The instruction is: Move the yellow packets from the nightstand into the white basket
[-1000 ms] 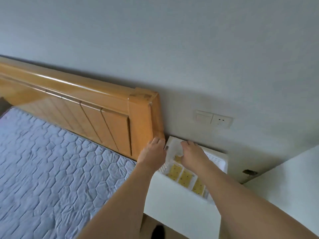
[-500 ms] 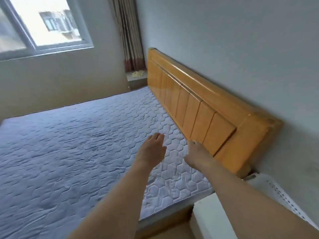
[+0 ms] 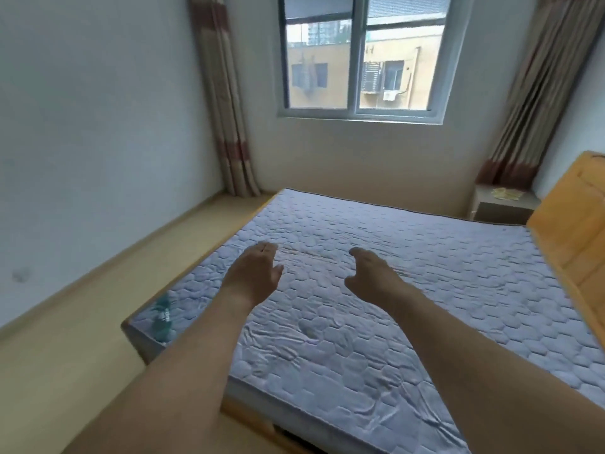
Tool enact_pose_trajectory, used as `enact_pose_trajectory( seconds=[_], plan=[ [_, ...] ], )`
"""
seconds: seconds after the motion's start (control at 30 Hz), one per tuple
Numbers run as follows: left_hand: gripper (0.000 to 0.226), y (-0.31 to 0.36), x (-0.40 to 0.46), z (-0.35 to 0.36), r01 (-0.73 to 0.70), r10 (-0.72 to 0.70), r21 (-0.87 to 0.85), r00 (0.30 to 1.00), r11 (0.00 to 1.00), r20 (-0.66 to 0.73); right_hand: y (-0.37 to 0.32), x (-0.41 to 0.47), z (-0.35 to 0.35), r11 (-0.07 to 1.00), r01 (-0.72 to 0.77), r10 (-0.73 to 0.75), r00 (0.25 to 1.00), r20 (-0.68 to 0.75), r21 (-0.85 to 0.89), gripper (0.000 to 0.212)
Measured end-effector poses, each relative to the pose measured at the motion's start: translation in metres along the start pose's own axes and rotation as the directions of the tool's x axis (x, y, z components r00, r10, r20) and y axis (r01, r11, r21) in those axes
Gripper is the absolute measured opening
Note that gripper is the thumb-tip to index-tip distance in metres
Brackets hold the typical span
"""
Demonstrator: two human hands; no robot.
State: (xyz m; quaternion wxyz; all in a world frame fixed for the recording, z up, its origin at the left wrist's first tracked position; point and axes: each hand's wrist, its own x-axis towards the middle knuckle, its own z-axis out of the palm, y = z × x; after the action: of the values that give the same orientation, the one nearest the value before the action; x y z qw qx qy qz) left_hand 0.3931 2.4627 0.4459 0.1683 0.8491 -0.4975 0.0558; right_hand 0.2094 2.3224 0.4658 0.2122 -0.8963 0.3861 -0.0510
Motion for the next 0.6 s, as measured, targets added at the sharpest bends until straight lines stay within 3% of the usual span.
enact_pose_trajectory(
  seconds=[0.13, 0.37, 0.6],
  plan=[
    [0.050, -0.129, -0.019, -0.052, 0.182, -0.181, 0.013, 0.980, 0.983, -0.079, -0.141, 0.043, 0.040, 0.977, 0.212, -0.212, 0.976, 0.043, -0.004, 0.061],
    [0.052, -0.296, -0.033, -0.111, 0.343, -0.332, 0.036, 0.928, 0.939, -0.169, -0.312, 0.118, 0.094, 0.890, 0.456, -0.452, 0.888, 0.088, -0.028, 0.064],
    [0.054, -0.472, 0.012, -0.149, 0.446, -0.427, 0.089, 0.888, 0.891, -0.171, -0.466, 0.229, 0.168, 0.851, 0.525, -0.525, 0.845, 0.100, 0.022, 0.065]
  ],
)
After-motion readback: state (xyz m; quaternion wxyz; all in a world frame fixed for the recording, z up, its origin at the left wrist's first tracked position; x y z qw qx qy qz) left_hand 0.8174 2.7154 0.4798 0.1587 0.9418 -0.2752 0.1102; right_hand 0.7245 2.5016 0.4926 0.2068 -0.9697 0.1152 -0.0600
